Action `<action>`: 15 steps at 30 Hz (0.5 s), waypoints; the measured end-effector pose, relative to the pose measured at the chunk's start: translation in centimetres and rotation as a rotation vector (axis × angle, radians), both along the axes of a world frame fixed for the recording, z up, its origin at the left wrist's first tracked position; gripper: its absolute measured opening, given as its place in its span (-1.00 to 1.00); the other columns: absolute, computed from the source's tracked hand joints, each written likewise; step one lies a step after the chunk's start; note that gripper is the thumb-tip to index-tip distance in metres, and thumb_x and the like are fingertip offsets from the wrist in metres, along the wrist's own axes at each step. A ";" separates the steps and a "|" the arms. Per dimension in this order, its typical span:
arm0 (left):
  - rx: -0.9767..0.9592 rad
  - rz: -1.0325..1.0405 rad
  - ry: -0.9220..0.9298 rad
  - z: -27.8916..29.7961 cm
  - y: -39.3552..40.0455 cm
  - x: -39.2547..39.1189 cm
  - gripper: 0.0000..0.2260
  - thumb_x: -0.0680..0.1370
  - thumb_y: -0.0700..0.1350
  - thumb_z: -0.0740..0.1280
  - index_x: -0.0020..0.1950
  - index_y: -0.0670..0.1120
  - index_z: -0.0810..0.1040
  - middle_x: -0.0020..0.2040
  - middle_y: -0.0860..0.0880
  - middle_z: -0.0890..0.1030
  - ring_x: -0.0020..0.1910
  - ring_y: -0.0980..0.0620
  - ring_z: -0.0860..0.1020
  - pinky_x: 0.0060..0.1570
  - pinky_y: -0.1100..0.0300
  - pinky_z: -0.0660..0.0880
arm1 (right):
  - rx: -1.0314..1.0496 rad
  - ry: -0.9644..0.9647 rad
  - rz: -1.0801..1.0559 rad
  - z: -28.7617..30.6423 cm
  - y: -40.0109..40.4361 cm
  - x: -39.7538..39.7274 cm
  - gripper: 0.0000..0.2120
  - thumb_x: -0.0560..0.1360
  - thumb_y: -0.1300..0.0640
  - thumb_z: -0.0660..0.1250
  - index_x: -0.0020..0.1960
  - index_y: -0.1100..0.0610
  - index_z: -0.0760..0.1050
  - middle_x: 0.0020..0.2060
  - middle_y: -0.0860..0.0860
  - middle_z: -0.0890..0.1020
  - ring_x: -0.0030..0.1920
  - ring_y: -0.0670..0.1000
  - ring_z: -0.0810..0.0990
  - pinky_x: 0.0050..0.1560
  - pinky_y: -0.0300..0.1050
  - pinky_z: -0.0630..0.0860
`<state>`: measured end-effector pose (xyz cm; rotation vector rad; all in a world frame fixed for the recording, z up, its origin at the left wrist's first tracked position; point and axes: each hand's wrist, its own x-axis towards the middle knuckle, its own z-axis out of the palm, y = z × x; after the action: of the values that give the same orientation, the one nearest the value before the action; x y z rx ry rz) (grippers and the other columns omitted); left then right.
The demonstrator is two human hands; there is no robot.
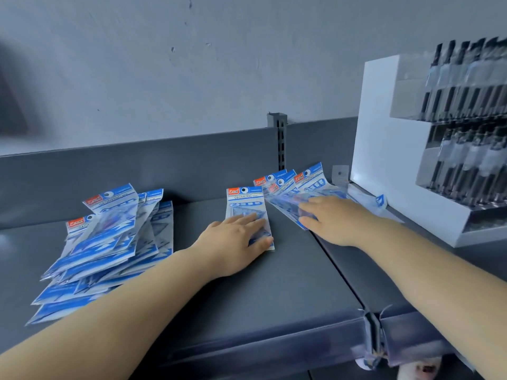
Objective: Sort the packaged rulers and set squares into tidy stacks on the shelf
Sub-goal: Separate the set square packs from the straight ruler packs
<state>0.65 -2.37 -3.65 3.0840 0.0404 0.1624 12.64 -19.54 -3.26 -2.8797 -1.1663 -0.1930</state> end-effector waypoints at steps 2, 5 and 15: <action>-0.051 0.007 -0.022 -0.2 0.3 -0.1 -0.58 0.62 0.16 0.02 0.46 0.10 0.24 0.49 0.15 0.22 0.47 0.11 0.15 0.36 0.15 0.14 | 0.036 0.032 0.038 -0.1 0.0 0.2 -0.62 0.61 -0.04 0.00 0.36 0.00 0.36 0.36 -0.04 0.39 0.36 0.05 0.32 0.26 -0.04 0.34; -0.142 0.134 -0.068 -0.4 0.9 0.4 -0.56 0.59 0.18 0.07 0.42 0.03 0.27 0.44 0.09 0.31 0.41 0.02 0.24 0.32 0.13 0.20 | 0.120 0.063 0.060 0.0 -0.2 0.5 -0.63 0.61 0.05 0.05 0.39 0.00 0.34 0.33 -0.06 0.42 0.36 0.04 0.32 0.26 -0.10 0.31; -0.455 0.384 -0.056 -0.7 2.1 1.7 -0.37 0.43 0.20 0.36 0.41 -0.01 0.28 0.29 -0.06 0.44 0.29 -0.05 0.37 0.18 0.15 0.38 | 0.315 0.217 -0.018 0.2 0.5 0.1 -0.68 0.54 0.15 0.22 0.28 0.01 0.44 0.24 -0.01 0.53 0.24 0.05 0.48 0.22 -0.02 0.43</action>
<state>2.40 -0.23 -4.31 2.5848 0.5808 0.2192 12.73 -19.05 -3.02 -2.5616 -0.9738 -0.0552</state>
